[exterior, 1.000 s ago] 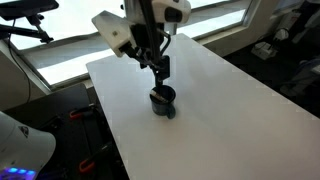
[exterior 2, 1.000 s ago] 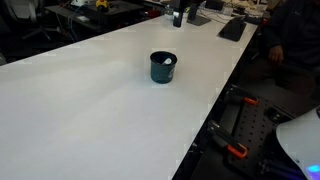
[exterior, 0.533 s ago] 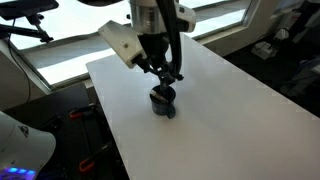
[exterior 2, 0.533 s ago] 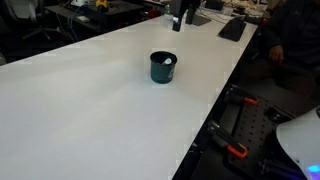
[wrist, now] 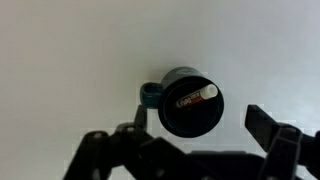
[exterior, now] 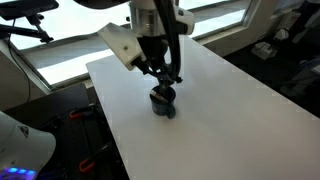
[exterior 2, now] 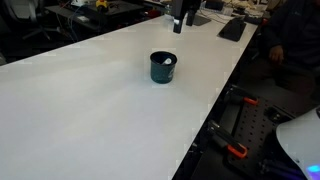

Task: Remove the marker from the cup

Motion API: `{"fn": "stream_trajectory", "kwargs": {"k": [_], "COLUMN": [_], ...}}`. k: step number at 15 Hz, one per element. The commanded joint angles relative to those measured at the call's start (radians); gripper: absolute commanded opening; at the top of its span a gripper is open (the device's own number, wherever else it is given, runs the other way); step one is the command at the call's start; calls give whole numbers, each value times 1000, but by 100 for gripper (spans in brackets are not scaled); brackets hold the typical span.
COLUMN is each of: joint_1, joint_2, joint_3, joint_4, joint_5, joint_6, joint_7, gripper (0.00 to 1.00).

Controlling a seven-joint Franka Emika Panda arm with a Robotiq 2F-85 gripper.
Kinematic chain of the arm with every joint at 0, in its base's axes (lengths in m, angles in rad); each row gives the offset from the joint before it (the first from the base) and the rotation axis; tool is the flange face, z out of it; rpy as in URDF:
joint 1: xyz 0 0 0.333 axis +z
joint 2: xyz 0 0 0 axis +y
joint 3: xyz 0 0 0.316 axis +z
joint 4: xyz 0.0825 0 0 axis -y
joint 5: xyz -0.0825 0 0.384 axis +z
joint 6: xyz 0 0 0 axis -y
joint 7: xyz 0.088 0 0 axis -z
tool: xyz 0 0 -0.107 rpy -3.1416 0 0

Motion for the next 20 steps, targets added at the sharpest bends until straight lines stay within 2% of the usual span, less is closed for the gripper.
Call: {"fn": "stream_trajectory", "kwargs": {"k": [1, 12, 20], "joint_1": [6, 12, 1], "joint_2": [8, 142, 211], "joint_3": [23, 38, 56], "joint_4": [-9, 0, 10], "joint_5": [10, 44, 258], "joint_6": [20, 136, 191], "joint_7": [-4, -54, -304], "gripper": [100, 100, 100]}}
